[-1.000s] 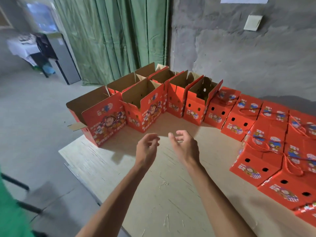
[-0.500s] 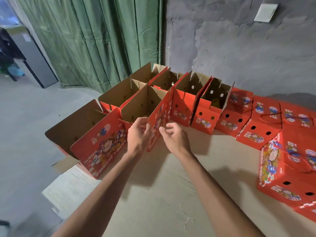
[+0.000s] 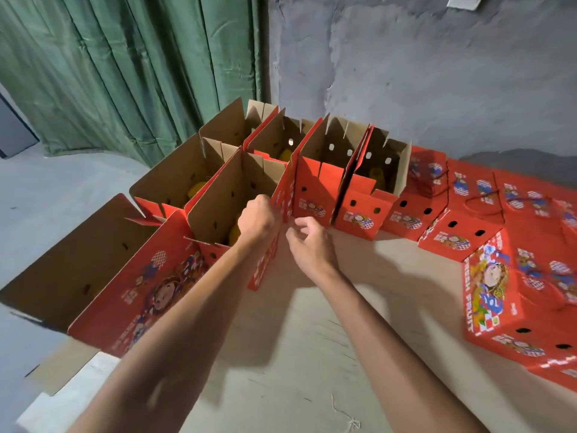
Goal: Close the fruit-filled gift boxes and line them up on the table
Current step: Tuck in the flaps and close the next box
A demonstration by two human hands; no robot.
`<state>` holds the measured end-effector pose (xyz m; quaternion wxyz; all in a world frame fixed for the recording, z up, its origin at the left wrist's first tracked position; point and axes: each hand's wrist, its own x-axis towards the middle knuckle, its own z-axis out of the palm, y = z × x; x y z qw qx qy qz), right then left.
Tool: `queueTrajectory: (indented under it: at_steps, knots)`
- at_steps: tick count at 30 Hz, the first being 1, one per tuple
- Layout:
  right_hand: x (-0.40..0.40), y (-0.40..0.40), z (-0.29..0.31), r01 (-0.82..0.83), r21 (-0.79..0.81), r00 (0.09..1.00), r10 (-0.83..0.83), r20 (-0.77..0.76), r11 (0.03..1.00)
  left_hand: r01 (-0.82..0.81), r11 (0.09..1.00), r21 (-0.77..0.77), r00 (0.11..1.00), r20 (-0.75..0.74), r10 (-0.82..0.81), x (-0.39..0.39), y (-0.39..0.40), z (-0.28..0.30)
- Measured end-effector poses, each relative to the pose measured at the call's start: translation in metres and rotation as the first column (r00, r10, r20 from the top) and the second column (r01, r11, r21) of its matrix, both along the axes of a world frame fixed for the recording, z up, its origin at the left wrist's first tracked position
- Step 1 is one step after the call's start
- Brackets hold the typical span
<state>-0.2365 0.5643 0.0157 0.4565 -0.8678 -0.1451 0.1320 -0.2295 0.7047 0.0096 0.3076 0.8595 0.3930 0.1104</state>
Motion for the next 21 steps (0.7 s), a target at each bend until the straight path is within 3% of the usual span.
queueTrajectory:
  at_steps: [12,21]
  knots:
    - [0.007,-0.012,0.013,0.091,0.072,0.996,-0.092,0.009,0.993,0.115,0.984,0.136,0.991,-0.085,-0.104,-0.022,-0.031,0.0]
    - [-0.021,-0.082,0.026,0.095,0.002,0.98,-0.094,0.177,0.995,0.398,0.894,0.208,0.917,-0.12,-0.38,-0.076,-0.138,0.009]
